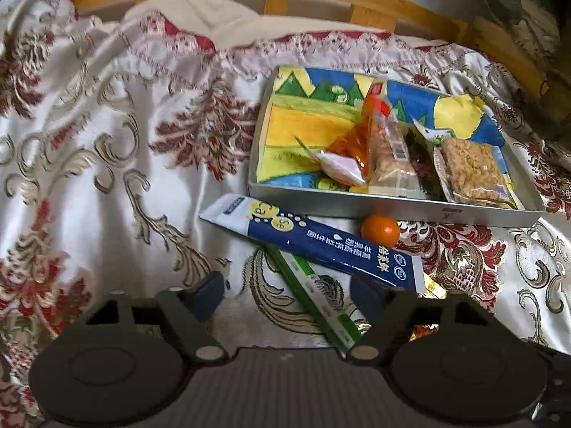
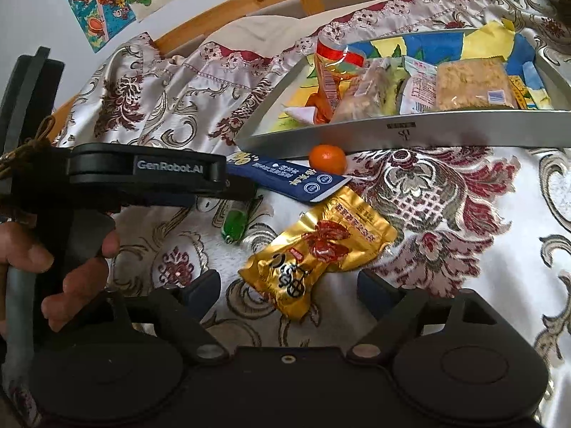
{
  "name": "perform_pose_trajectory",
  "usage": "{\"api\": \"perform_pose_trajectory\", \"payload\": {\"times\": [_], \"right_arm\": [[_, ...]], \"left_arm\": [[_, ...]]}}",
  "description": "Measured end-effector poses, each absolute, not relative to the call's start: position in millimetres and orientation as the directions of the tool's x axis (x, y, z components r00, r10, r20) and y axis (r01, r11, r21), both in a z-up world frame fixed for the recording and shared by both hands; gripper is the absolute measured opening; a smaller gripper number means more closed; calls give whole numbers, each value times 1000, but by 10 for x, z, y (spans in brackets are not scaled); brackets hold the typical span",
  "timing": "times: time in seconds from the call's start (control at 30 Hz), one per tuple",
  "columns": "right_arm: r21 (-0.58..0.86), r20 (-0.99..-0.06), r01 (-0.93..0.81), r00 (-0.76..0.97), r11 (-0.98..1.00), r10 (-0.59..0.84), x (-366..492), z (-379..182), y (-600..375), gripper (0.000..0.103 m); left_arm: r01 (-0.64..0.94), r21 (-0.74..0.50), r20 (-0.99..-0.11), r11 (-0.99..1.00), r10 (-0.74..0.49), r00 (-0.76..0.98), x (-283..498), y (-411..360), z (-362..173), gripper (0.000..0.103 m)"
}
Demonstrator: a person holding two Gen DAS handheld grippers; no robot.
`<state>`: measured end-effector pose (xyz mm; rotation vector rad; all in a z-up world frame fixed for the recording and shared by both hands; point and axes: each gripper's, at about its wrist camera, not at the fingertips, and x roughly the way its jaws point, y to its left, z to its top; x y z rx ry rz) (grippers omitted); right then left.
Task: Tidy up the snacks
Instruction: 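Grasp the green-and-white stick with the left tool while the right tool grasps the gold packet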
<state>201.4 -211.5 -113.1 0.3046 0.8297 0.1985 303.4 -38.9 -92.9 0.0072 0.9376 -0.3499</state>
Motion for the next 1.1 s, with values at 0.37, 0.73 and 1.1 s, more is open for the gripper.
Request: {"api": "perform_pose_trajectory", "payload": {"times": [0.37,0.73,1.1], "right_arm": [[241,-696,-44,688,970,204,2205,-1281,-1959,71],[187,-716,-22,681,982,151,2094,-1190,-1929,37],[260,-809,100,565,960,160,1557,-1002,-2267,34]], "left_arm": [[256,-279,-811,925,-370,454,3201,-314,-1091,27],[175,-306,-851,936,-351,390,3022,-293,-992,24],[249,-197,-924,948,-264,277,2408,-461,-992,22]]}}
